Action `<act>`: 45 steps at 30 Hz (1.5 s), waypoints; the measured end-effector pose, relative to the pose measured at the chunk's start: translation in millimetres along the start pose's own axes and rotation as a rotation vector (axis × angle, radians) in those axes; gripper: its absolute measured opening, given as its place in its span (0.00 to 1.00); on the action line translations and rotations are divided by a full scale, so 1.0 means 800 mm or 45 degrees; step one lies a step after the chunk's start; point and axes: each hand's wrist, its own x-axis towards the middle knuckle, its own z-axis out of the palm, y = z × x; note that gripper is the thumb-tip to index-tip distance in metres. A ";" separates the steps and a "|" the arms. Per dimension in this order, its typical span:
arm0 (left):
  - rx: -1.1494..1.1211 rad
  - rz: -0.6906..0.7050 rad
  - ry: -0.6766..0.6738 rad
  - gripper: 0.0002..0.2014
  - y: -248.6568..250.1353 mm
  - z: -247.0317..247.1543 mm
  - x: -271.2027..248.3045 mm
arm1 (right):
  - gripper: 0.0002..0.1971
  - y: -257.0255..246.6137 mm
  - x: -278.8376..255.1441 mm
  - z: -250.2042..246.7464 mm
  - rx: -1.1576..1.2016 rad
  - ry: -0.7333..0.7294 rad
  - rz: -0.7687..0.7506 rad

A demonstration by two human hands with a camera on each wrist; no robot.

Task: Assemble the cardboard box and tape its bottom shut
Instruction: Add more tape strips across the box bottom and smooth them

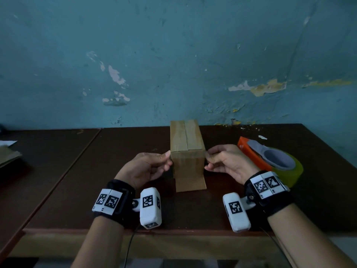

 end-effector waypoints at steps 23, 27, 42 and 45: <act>0.029 -0.034 0.066 0.18 0.001 -0.005 0.000 | 0.08 0.003 -0.002 0.002 -0.099 0.014 -0.037; 0.166 -0.079 0.122 0.33 -0.001 -0.001 0.000 | 0.08 0.005 -0.001 0.001 -0.095 0.019 -0.037; 0.390 0.247 0.363 0.22 0.002 -0.006 0.000 | 0.10 0.003 0.007 -0.013 -0.157 0.036 -0.141; 0.391 0.680 0.627 0.11 0.012 -0.005 -0.006 | 0.08 -0.006 0.005 -0.017 -0.126 0.139 -0.334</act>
